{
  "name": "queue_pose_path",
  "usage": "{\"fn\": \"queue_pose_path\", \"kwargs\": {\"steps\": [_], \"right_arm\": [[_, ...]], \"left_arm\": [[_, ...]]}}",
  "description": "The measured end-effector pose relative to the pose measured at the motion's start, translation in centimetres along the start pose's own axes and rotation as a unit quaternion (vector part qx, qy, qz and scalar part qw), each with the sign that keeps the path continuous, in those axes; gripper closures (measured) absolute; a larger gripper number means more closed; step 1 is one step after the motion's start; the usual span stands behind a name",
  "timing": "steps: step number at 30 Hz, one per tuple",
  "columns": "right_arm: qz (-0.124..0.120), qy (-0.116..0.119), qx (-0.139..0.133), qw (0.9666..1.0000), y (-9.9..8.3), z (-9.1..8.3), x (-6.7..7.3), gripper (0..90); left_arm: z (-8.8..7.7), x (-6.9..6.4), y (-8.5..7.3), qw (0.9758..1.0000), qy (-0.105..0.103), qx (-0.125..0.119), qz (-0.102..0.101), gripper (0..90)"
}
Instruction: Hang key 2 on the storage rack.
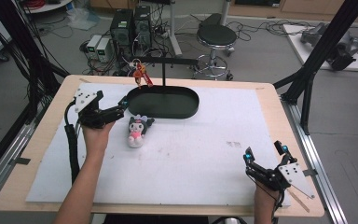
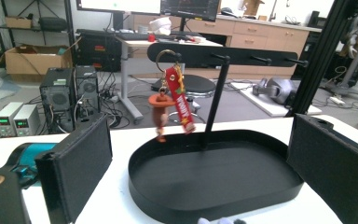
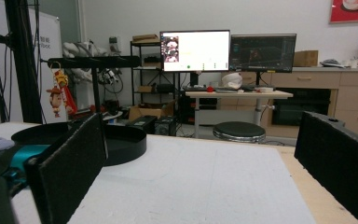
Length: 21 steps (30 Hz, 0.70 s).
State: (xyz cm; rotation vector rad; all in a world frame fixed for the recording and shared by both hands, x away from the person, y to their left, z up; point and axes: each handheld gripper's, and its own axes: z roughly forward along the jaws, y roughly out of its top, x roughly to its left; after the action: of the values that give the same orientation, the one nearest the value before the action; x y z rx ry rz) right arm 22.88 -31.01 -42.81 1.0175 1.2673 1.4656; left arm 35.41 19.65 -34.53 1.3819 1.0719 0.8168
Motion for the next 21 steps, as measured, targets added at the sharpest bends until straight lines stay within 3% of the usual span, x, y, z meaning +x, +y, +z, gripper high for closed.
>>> {"fn": "queue_pose_path", "kwargs": {"steps": [16,21], "right_arm": [[0.0,-0.001,0.0,1.0,0.0,0.0,0.0,1.6],[-0.002,-0.001,0.0,1.0,0.0,0.0,0.0,1.5]], "left_arm": [[-0.6,-1.0,-2.3,0.9998,0.0,0.02,0.009,7.1],[-1.0,-1.4,-2.5,0.9999,0.002,0.001,0.013,7.0]]}}
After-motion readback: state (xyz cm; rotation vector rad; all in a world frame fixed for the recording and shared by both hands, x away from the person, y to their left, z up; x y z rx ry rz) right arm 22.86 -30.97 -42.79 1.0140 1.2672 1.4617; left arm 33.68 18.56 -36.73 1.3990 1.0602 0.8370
